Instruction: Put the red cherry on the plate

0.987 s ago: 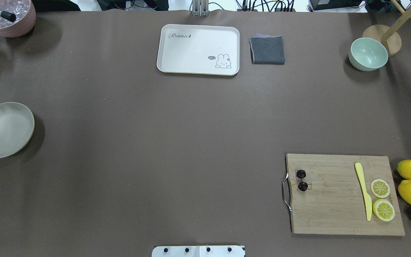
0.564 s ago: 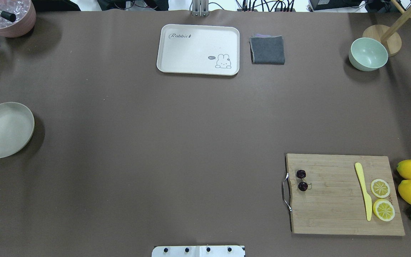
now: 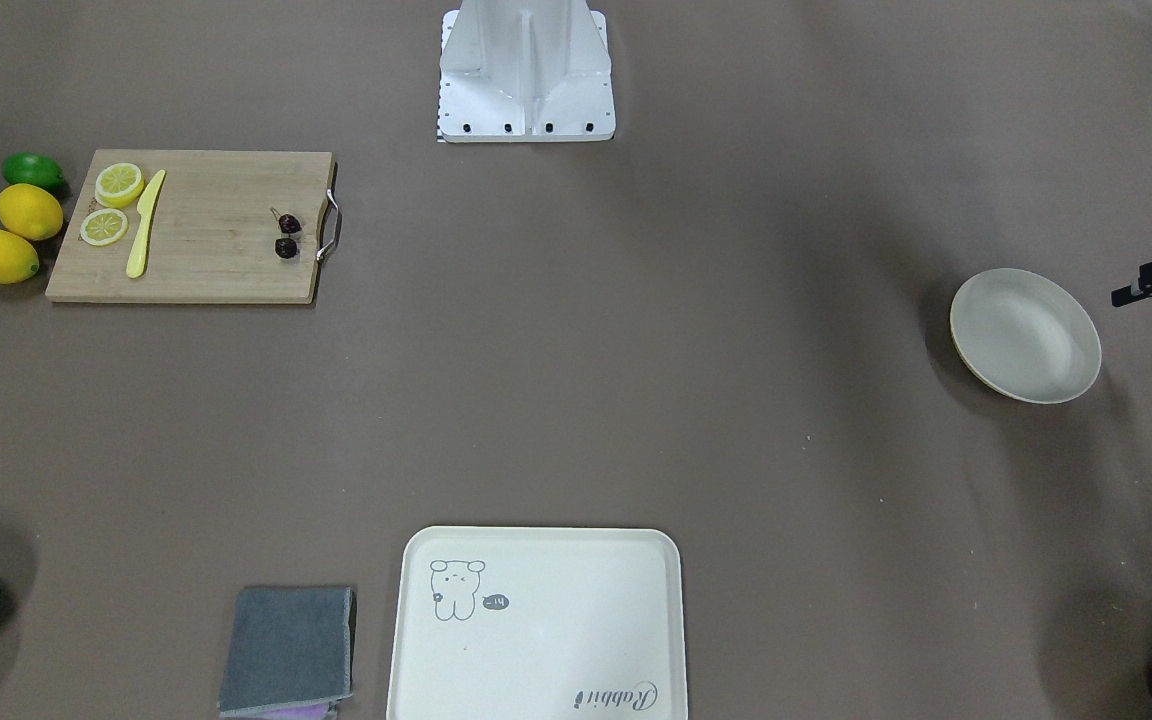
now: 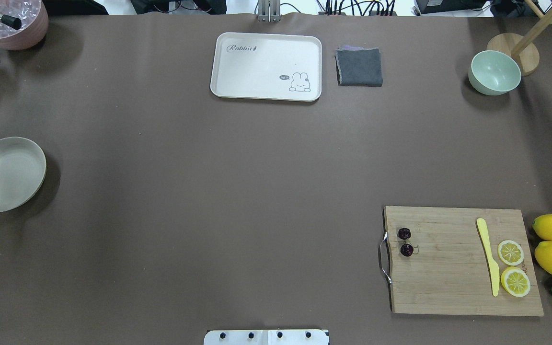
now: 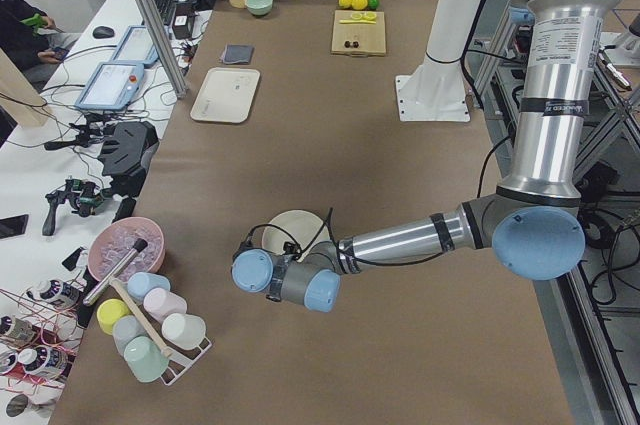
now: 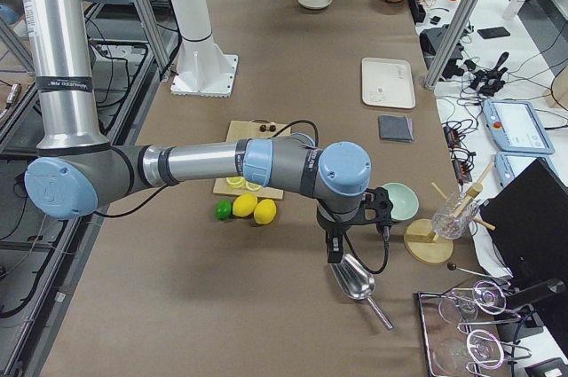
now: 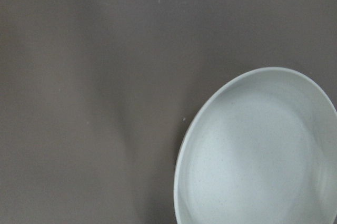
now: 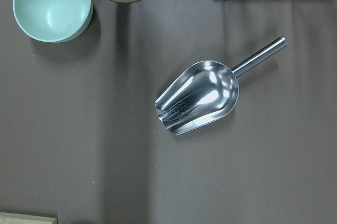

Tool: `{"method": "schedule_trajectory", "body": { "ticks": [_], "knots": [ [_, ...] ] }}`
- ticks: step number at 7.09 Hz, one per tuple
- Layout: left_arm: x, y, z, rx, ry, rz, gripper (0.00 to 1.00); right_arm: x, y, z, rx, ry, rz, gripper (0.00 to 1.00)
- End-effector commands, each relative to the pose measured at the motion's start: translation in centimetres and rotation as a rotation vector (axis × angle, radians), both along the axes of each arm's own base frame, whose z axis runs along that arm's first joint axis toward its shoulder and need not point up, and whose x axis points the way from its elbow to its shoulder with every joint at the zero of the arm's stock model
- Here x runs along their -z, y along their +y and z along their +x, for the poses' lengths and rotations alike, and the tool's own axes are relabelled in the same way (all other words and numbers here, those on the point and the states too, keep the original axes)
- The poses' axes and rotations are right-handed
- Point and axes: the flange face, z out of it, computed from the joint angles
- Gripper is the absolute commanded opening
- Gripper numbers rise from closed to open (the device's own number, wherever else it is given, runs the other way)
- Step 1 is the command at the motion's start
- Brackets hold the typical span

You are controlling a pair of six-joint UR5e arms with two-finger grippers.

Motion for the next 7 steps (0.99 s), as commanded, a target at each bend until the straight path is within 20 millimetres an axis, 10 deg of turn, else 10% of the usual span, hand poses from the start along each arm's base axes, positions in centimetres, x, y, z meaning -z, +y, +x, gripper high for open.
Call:
{"method": "schedule_trajectory", "body": {
  "ticks": [1, 3, 7],
  "knots": [
    [-0.3, 5.6, -2.2, 0.077, 0.027, -0.046, 0.96, 0.0, 0.0, 0.0, 0.001, 0.001, 0.001, 1.0],
    [-0.4, 7.5, -3.3, 0.158, 0.035, -0.101, 0.96, -0.1, 0.1, 0.0, 0.001, 0.0, -0.002, 1.0],
    [2.8, 2.3, -5.5, 0.399, -0.035, -0.194, 0.96, -0.1, -0.2, -0.2, 0.005, 0.002, -0.002, 1.0]
  ]
}}
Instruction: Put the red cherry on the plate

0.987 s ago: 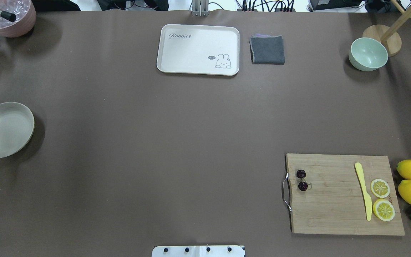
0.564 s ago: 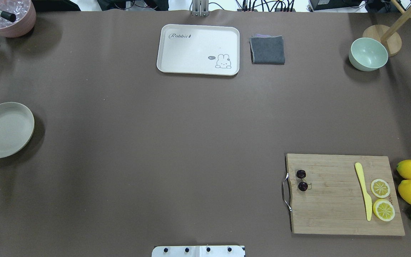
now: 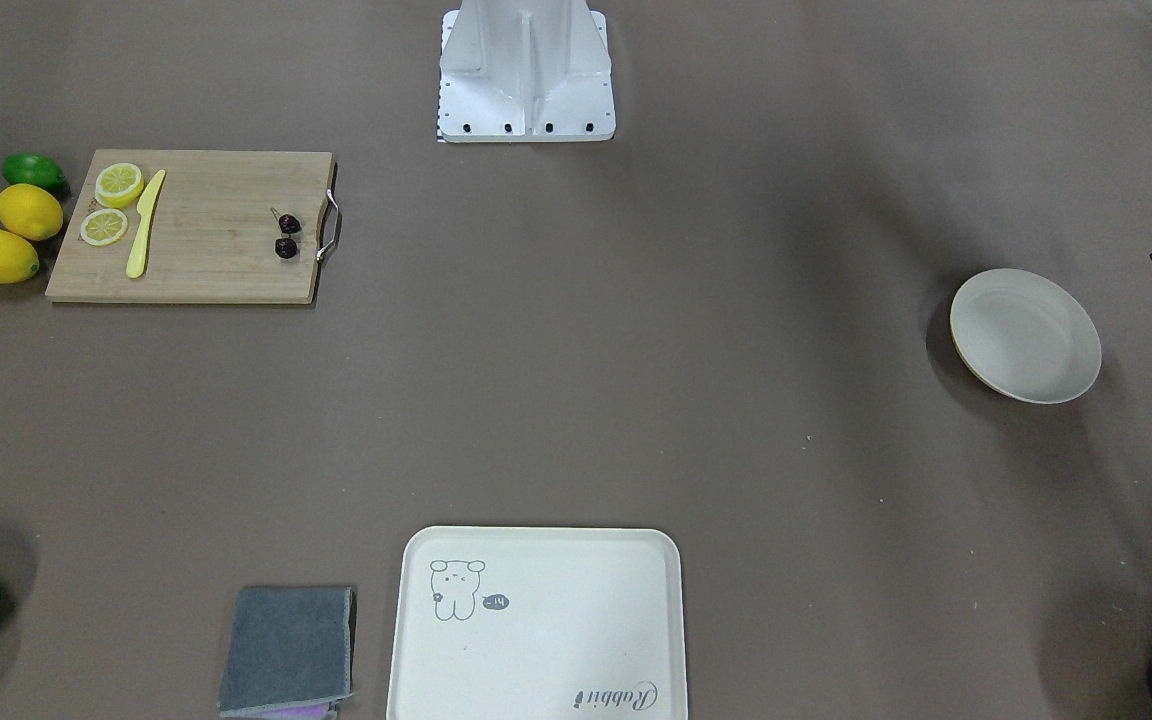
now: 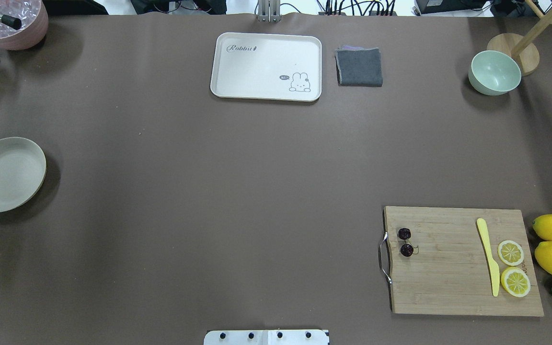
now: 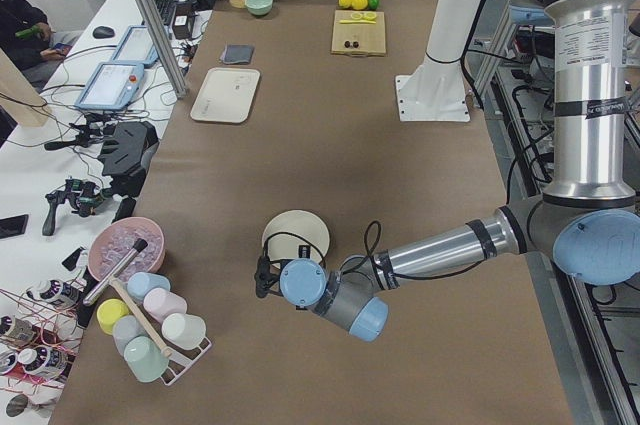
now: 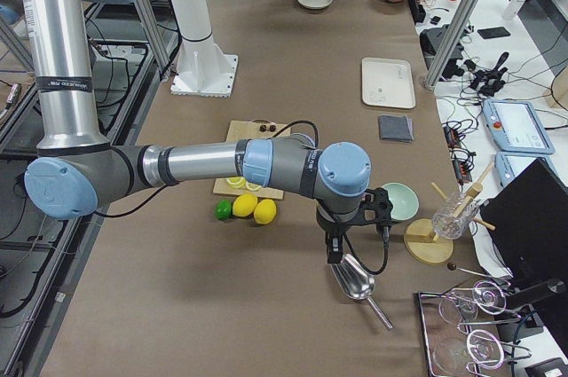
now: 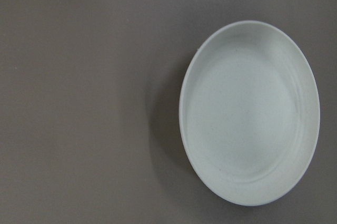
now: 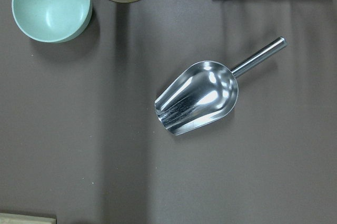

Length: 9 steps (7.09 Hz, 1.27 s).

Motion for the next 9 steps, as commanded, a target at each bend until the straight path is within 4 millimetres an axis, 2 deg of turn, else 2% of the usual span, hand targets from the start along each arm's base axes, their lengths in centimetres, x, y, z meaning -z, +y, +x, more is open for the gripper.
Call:
{"method": "schedule_trajectory", "body": {
  "ticks": [1, 4, 5, 9],
  "knots": [
    [1.0, -3.1, 0.3, 0.117, -0.075, 0.013, 0.96, 0.0, -0.1, -0.2, 0.004, 0.0, -0.001, 1.0],
    [1.8, -4.6, 10.7, -0.059, -0.118, 0.071, 0.96, 0.0, -0.1, -0.2, 0.004, 0.001, -0.001, 1.0],
    [1.9, -4.6, 11.6, -0.077, -0.117, 0.075, 0.96, 0.0, -0.1, -0.2, 0.004, 0.001, -0.001, 1.0],
    [1.1, -3.5, 11.4, -0.121, -0.117, 0.131, 0.94, -0.3, 0.3, -0.1, 0.003, 0.002, -0.006, 1.0]
  ]
}}
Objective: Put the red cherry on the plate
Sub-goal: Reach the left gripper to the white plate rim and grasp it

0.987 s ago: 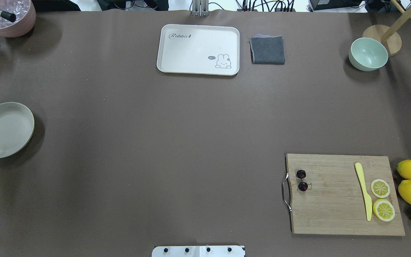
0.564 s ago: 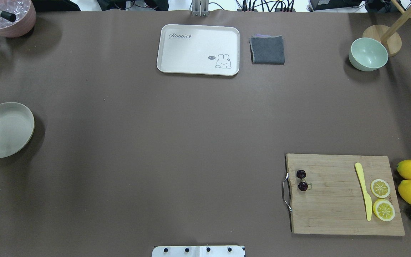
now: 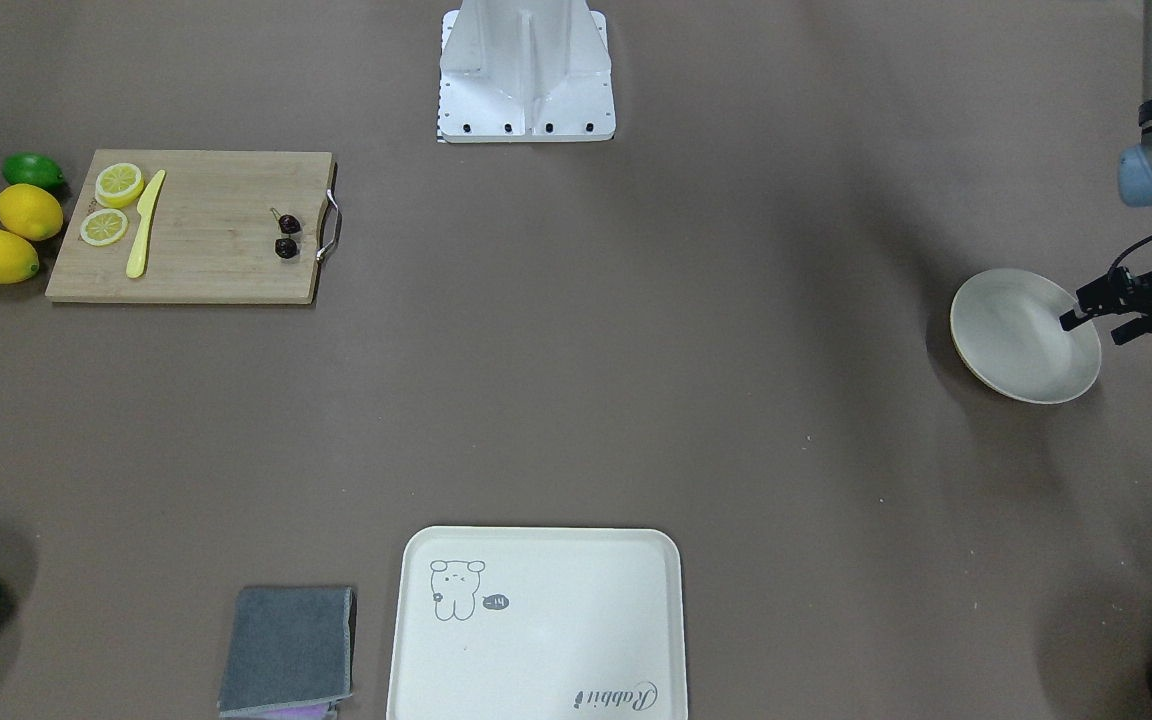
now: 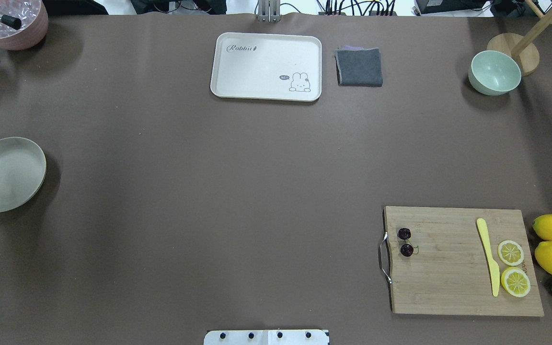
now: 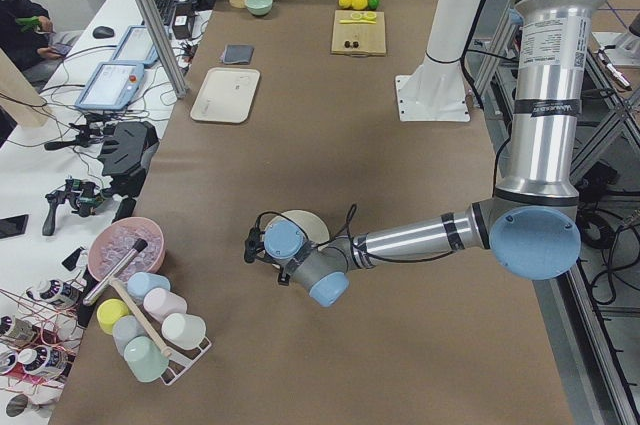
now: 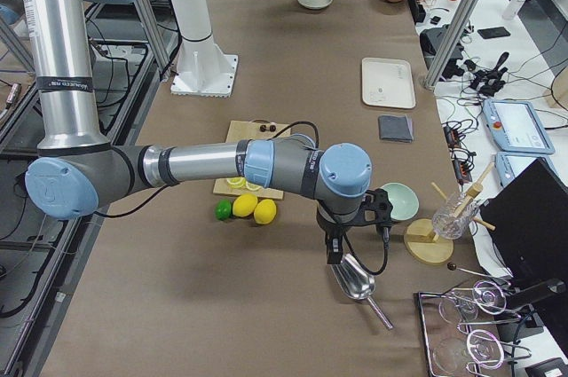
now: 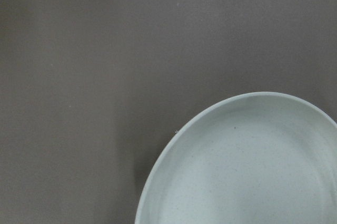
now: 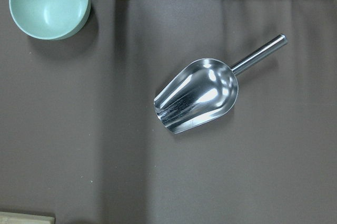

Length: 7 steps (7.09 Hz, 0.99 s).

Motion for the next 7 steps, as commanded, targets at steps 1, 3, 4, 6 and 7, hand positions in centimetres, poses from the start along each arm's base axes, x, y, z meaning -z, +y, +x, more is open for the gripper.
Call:
{"method": "schedule_trajectory", "body": {
  "ticks": [1, 3, 4, 6, 7],
  "knots": [
    [-1.2, 1.0, -0.3, -0.025, -0.006, 0.031, 0.92, -0.1, 0.1, 0.0, -0.001, 0.0, -0.001, 1.0],
    [-1.6, 1.3, -0.5, -0.025, -0.009, 0.051, 0.84, 0.0, 0.1, 0.0, 0.001, 0.0, 0.001, 1.0],
    [-2.4, 1.6, -0.5, -0.025, -0.007, 0.065, 0.82, 0.0, 0.2, 0.0, -0.001, 0.002, 0.0, 1.0],
    [-2.6, 1.7, -0.6, -0.024, -0.007, 0.062, 0.75, 0.0, 0.2, 0.0, -0.001, 0.002, 0.0, 1.0],
    [-2.6, 1.7, -0.6, -0.023, -0.007, 0.062, 0.67, 0.1, 0.1, 0.0, -0.001, 0.002, 0.002, 1.0]
  ]
}}
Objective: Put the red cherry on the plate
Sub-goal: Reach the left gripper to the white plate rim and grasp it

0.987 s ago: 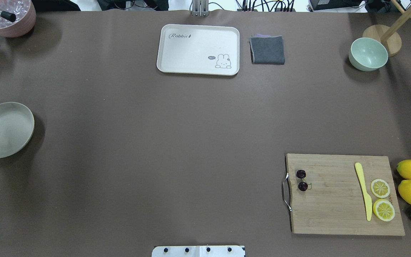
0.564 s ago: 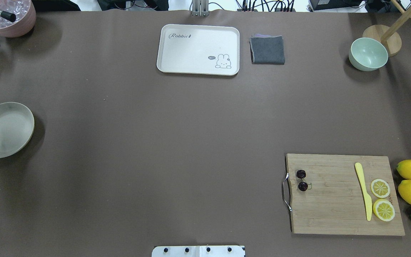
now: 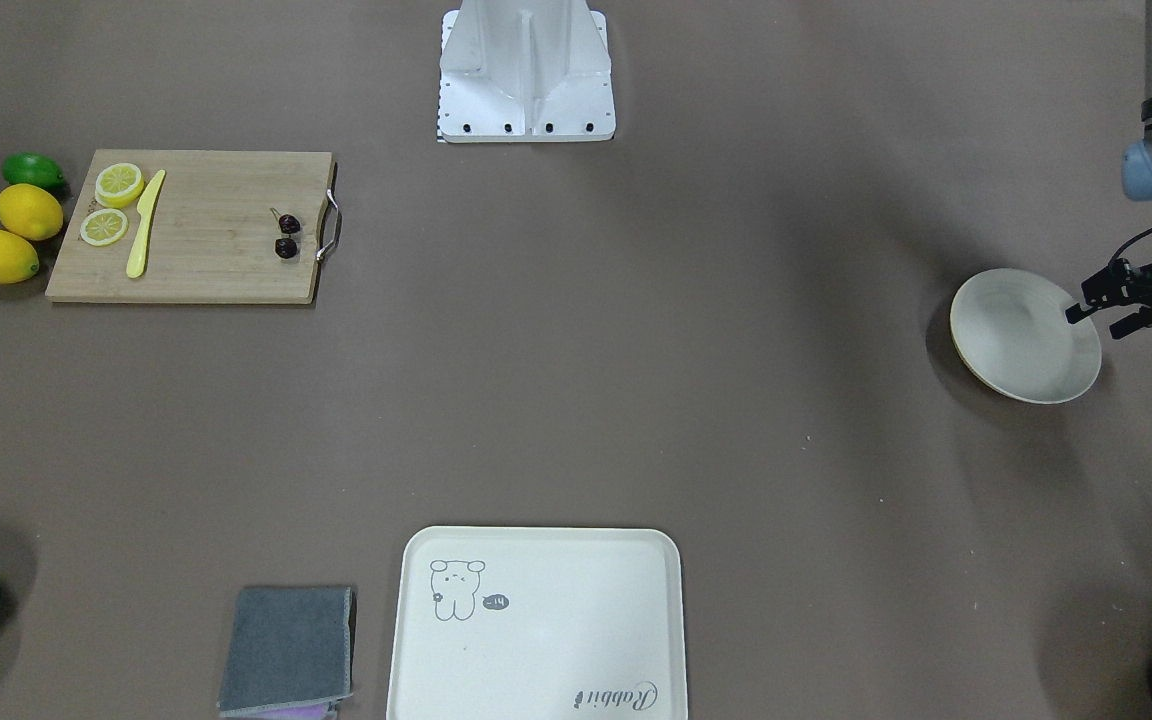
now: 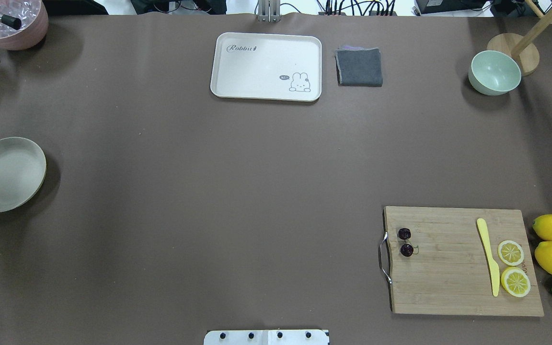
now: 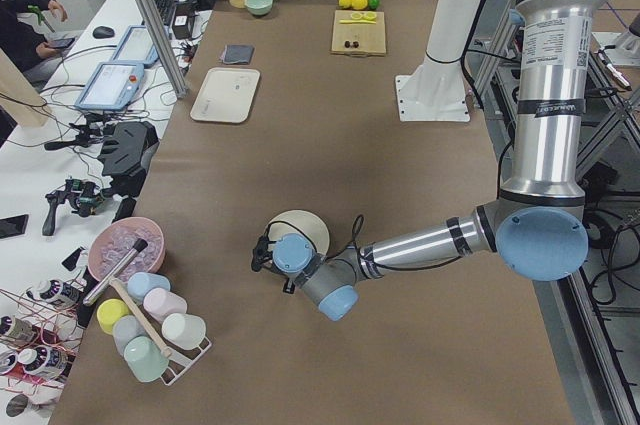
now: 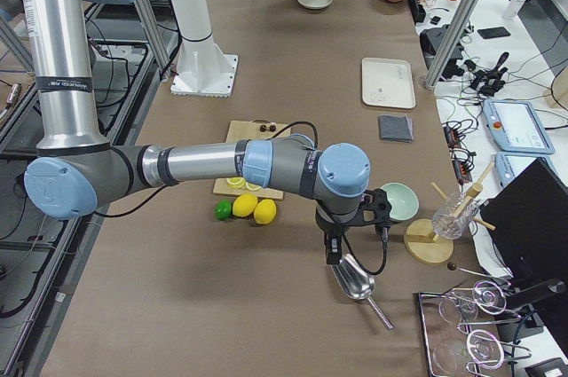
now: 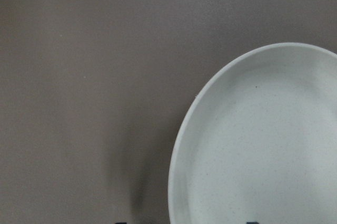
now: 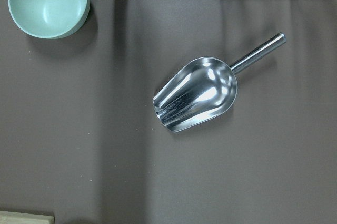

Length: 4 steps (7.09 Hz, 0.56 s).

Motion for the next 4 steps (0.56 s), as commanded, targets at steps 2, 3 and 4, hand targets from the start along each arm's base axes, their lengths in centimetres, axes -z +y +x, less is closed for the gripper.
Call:
{"method": "schedule_trajectory", "body": {
  "ticks": [2, 3, 4],
  "knots": [
    [-0.03, 0.0, 0.03, 0.0, -0.001, 0.003, 0.45, 0.0, 0.01, 0.0, 0.0, 0.0, 0.001, 1.0],
    [-0.05, 0.1, -0.03, 0.002, 0.0, 0.013, 0.36, -0.02, 0.02, 0.0, 0.0, 0.0, -0.001, 1.0],
    [0.02, -0.03, -0.1, 0.014, -0.01, 0.026, 0.25, -0.02, 0.02, 0.0, 0.0, 0.0, -0.001, 1.0]
  ]
}}
